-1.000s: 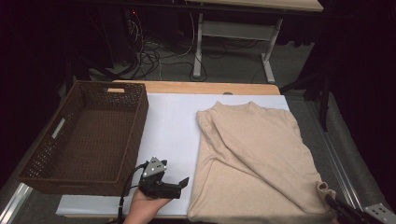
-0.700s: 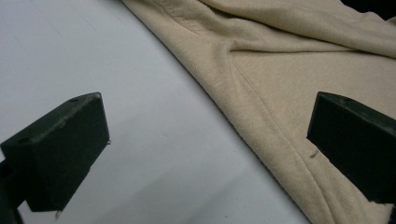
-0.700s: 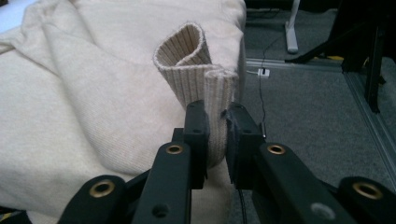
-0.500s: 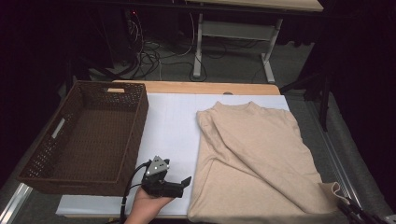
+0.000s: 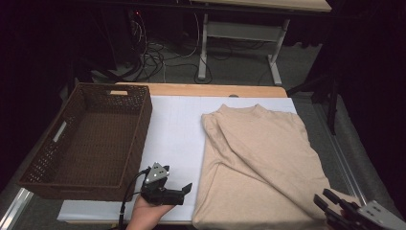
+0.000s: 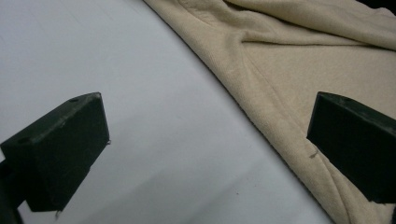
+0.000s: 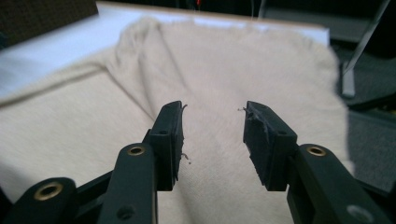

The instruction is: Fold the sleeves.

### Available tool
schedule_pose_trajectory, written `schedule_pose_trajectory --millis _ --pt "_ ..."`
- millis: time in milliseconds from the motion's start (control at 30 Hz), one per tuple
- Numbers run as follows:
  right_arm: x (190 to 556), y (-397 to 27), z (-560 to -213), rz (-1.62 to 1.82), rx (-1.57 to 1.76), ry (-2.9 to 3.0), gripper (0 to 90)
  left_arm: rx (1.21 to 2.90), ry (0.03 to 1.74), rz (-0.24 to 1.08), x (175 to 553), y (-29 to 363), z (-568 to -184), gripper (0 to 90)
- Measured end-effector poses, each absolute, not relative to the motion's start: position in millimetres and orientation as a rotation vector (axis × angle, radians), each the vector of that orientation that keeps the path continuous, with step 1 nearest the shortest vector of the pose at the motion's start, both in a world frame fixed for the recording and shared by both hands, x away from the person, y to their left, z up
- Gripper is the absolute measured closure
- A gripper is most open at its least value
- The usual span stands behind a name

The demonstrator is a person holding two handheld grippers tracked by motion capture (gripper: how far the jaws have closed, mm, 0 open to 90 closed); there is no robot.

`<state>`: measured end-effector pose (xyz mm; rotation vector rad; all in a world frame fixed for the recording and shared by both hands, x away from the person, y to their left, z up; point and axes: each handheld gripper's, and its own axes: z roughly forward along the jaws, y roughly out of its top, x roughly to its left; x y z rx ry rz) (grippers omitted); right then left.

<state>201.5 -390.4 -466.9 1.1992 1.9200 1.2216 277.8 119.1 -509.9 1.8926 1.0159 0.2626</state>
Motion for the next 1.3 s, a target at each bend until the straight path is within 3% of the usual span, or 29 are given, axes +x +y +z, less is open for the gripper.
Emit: schedule_pose_trajectory --millis 233,300,333,367,400,467,733,1000,1067,1133,1300 --pt "252 -404 -504 0.991 1.337 2.013 43.5 1.896 1.027 0.262 275 121 -511 0.0" --pt "258 -410 -510 0.960 1.375 2.029 42.9 1.904 1.019 0.256 275 120 -512 0.0" --pt "260 -411 -512 0.961 1.382 2.030 46.7 1.904 1.019 0.256 275 120 -512 0.0" --pt "260 -412 -511 0.948 1.380 2.029 59.5 1.914 1.010 0.236 275 118 -513 0.0" --pt "260 -412 -511 0.948 1.380 2.029 59.5 1.914 1.005 0.214 276 115 -513 0.0" --pt "259 -413 -510 0.964 1.378 2.040 78.1 1.910 0.994 0.182 278 109 -512 3.2" --pt "259 -426 -500 0.988 1.370 1.950 85.7 1.999 0.899 0.188 299 62 -513 28.2" --pt "260 -447 -502 0.983 1.432 1.862 82.9 2.051 0.876 0.218 328 20 -511 38.6" --pt "259 -449 -503 1.015 1.436 1.873 72.2 2.080 0.893 0.237 338 10 -512 40.8" --pt "257 -446 -501 1.033 1.422 1.879 67.8 2.112 0.902 0.271 345 2 -512 40.8" --pt "250 -437 -493 1.073 1.378 1.884 65.0 2.181 0.942 0.334 359 -15 -516 41.9"
